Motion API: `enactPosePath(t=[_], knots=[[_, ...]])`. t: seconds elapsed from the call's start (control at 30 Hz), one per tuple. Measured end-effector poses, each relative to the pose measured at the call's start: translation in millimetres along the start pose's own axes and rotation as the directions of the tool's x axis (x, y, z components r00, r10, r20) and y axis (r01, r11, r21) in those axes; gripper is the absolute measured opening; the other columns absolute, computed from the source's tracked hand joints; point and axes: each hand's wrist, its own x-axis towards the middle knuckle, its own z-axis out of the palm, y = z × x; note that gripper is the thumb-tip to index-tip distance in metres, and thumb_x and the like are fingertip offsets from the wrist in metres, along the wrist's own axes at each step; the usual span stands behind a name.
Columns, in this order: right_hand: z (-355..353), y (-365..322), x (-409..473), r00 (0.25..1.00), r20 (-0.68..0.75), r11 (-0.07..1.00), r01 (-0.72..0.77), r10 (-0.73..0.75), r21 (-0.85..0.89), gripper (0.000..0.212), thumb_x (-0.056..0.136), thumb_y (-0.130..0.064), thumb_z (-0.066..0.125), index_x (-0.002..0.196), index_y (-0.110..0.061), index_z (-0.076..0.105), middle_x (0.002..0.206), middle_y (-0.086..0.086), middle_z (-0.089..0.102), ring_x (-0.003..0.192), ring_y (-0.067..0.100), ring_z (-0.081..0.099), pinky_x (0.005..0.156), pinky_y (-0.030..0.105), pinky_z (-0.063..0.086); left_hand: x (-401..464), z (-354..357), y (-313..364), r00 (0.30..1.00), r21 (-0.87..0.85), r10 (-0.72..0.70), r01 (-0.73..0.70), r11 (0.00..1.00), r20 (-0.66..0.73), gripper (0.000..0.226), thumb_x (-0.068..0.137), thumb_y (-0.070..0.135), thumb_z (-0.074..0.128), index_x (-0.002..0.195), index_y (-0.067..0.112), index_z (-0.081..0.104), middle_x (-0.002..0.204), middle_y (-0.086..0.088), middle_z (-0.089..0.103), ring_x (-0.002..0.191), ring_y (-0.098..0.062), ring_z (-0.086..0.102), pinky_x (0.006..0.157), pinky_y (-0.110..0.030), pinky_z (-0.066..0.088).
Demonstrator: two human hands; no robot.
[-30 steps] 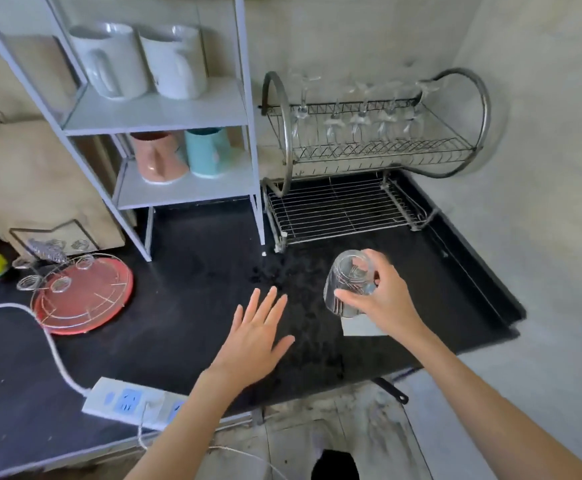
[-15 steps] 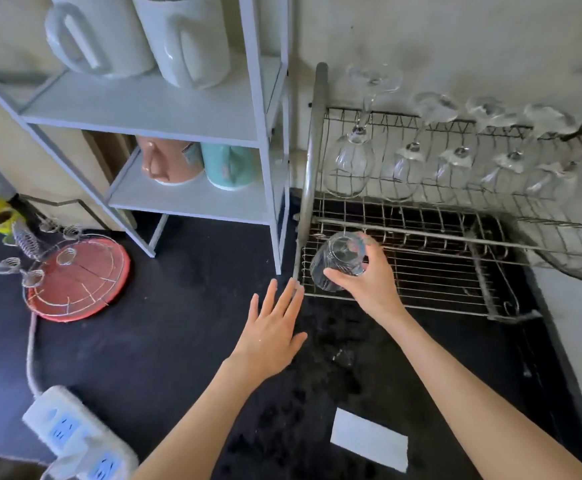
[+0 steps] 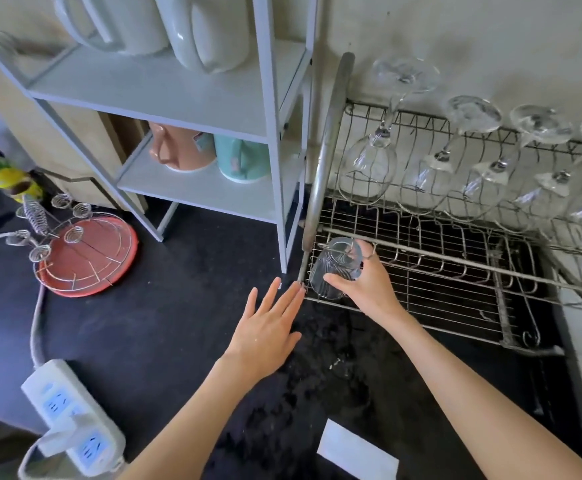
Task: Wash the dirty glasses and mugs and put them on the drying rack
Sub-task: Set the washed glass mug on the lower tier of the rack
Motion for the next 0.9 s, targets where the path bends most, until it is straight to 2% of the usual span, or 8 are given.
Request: enactPosePath(t=[0.1, 0.17, 0.23, 0.37, 0.6, 0.67, 0.77, 0.9], knots=[[-2, -5, -7, 1.0, 0.011, 0.999, 0.024, -0.023, -0.042, 0.086, 0.077, -0.027, 0.076, 0.145, -0.017, 0.024, 0.138, 0.001, 0.046, 0.126, 0.016, 0.046, 0.098, 0.02, 0.033, 0, -2, 1, 1.0, 0.03, 0.006, -0.007, 1.0, 0.023, 0.067, 0.1, 0.039, 0.03, 0.149, 0.018, -0.011, 0.157, 0.006, -0.015, 0.143, -0.021, -0.019, 0.116, -0.045, -0.006], [-3, -10, -19, 0.998, -0.015, 0.994, 0.059, -0.06, -0.088, 0.094, 0.08, -0.031, 0.073, 0.15, -0.015, 0.012, 0.149, 0.002, 0.034, 0.136, 0.016, 0.035, 0.103, 0.02, 0.027, -4, -6, 2, 1.0, 0.029, 0.002, -0.002, 1.0, 0.025, 0.068, 0.1, 0.041, 0.031, 0.149, 0.018, -0.01, 0.157, 0.004, -0.014, 0.143, -0.021, -0.018, 0.116, -0.045, -0.005], [-4, -12, -36, 0.99, -0.05, 0.971, 0.117, -0.131, -0.21, 0.091, 0.084, -0.034, 0.068, 0.151, -0.016, 0.009, 0.156, 0.003, 0.02, 0.143, 0.016, 0.022, 0.111, 0.025, 0.02, -15, -10, 4, 1.0, 0.012, -0.028, 0.028, 1.0, -0.011, 0.067, 0.1, 0.041, 0.031, 0.149, 0.019, -0.008, 0.158, 0.003, -0.011, 0.144, -0.021, -0.015, 0.117, -0.044, -0.004], [-4, -17, -83, 0.958, 0.023, 0.804, 0.253, -0.287, -0.538, 0.078, 0.092, -0.042, 0.053, 0.151, -0.019, 0.007, 0.159, 0.004, 0.01, 0.146, 0.018, 0.01, 0.117, 0.031, 0.012, -65, 0, 7, 0.987, -0.091, -0.106, 0.095, 0.991, -0.123, 0.061, 0.1, 0.041, 0.028, 0.149, 0.021, -0.003, 0.158, 0.004, -0.007, 0.144, -0.019, -0.012, 0.118, -0.041, -0.002], [55, -27, -203, 0.919, 0.203, 0.652, 0.385, -0.338, -0.654, 0.069, 0.096, -0.052, 0.033, 0.151, -0.022, 0.007, 0.159, 0.002, 0.007, 0.147, 0.017, 0.005, 0.117, 0.035, 0.001, -196, 54, -1, 0.954, -0.105, -0.212, 0.194, 0.975, -0.211, 0.061, 0.099, 0.044, 0.027, 0.15, 0.025, -0.001, 0.157, 0.006, -0.01, 0.144, -0.019, -0.013, 0.116, -0.042, -0.005], [82, -27, -242, 0.895, 0.28, 0.607, 0.442, -0.347, -0.661, 0.07, 0.094, -0.059, 0.024, 0.151, -0.023, 0.008, 0.159, 0.002, 0.009, 0.147, 0.017, 0.007, 0.117, 0.036, 0.003, -239, 70, -7, 0.941, -0.131, -0.256, 0.231, 0.964, -0.223, 0.059, 0.098, 0.042, 0.034, 0.15, 0.023, 0.01, 0.158, 0.003, 0.0, 0.146, -0.023, -0.003, 0.117, -0.046, 0.005], [122, -38, -285, 0.837, 0.351, 0.567, 0.544, -0.42, -0.618, 0.077, 0.086, -0.063, 0.015, 0.149, -0.02, 0.022, 0.156, 0.005, 0.024, 0.144, 0.023, 0.022, 0.116, 0.043, 0.015, -307, 90, -24, 0.898, -0.126, -0.315, 0.29, 0.949, -0.307, 0.056, 0.086, 0.045, 0.043, 0.133, 0.017, 0.05, 0.141, -0.006, 0.048, 0.129, -0.032, 0.045, 0.097, -0.053, 0.041], [178, -67, -339, 0.724, 0.464, 0.492, 0.689, -0.511, -0.532, 0.069, 0.093, -0.058, 0.02, 0.141, -0.013, 0.041, 0.143, 0.01, 0.046, 0.13, 0.028, 0.046, 0.105, 0.049, 0.034, -398, 109, -50, 0.829, -0.147, -0.44, 0.415, 0.898, -0.346, 0.057, 0.084, 0.048, 0.038, 0.13, 0.016, 0.048, 0.134, -0.008, 0.055, 0.121, -0.036, 0.053, 0.087, -0.056, 0.046]])
